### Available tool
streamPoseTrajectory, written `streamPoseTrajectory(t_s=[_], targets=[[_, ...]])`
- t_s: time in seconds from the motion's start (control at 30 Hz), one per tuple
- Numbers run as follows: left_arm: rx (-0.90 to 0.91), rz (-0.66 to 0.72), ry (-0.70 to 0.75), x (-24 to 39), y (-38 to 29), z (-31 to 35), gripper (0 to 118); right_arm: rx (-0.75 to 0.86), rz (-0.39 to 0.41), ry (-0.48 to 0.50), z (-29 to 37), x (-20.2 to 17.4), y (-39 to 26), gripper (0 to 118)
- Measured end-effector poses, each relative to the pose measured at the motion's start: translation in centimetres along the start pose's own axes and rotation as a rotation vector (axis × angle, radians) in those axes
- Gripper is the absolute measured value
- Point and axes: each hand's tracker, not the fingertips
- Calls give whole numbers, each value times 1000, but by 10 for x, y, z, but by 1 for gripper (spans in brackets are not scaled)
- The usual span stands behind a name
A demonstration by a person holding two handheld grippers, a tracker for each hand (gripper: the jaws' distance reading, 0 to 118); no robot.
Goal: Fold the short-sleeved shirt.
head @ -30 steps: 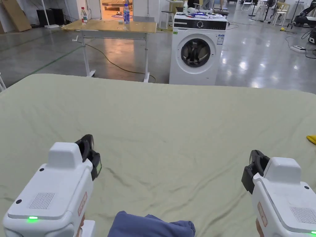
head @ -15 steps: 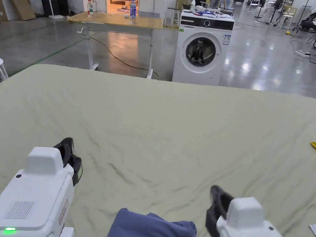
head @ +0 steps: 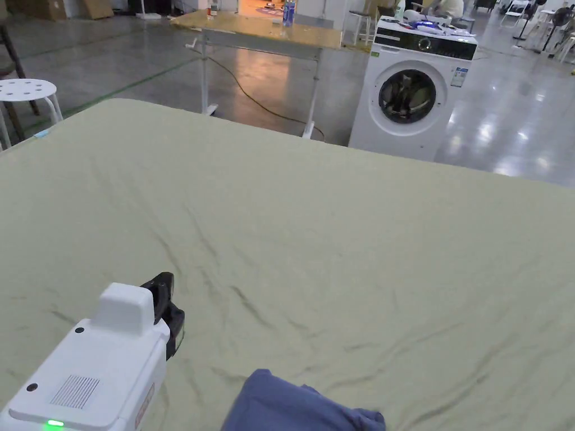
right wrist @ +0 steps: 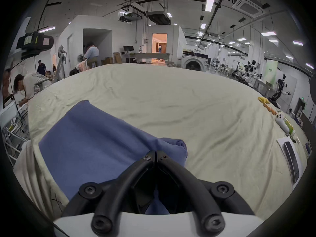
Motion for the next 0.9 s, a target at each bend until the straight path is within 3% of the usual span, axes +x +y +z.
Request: streamPoseTrajectory(t_s=[0.33, 0.53, 0.6, 0.63, 0.67, 0.7, 0.8, 0.9], targets=[[-265, -16, -225, -5, -16, -7, 1, -3, 7, -59, -2, -7, 2, 0], [-618, 188, -486, -22, -35, -39, 3, -10, -16, -54, -4, -3, 0, 0], [-706, 304, -591, -30, -47, -55, 22, -9, -16, -47, -4, -2, 0, 0], [-760, 382, -658, -34, -54, -66, 39, -9, -16, -43, -4, -2, -1, 0], [-808, 438, -700, -37, -60, -74, 69, -8, -16, -41, -4, -2, -1, 0], [-852, 488, -733, -37, -68, -81, 86, -8, -16, -38, -4, -1, -1, 0], [-916, 589, -790, -34, -91, -102, 96, -6, -9, -34, -3, -1, -2, 0], [-971, 663, -864, -27, -109, -119, 97, -3, -10, -33, -3, -1, -3, 0]])
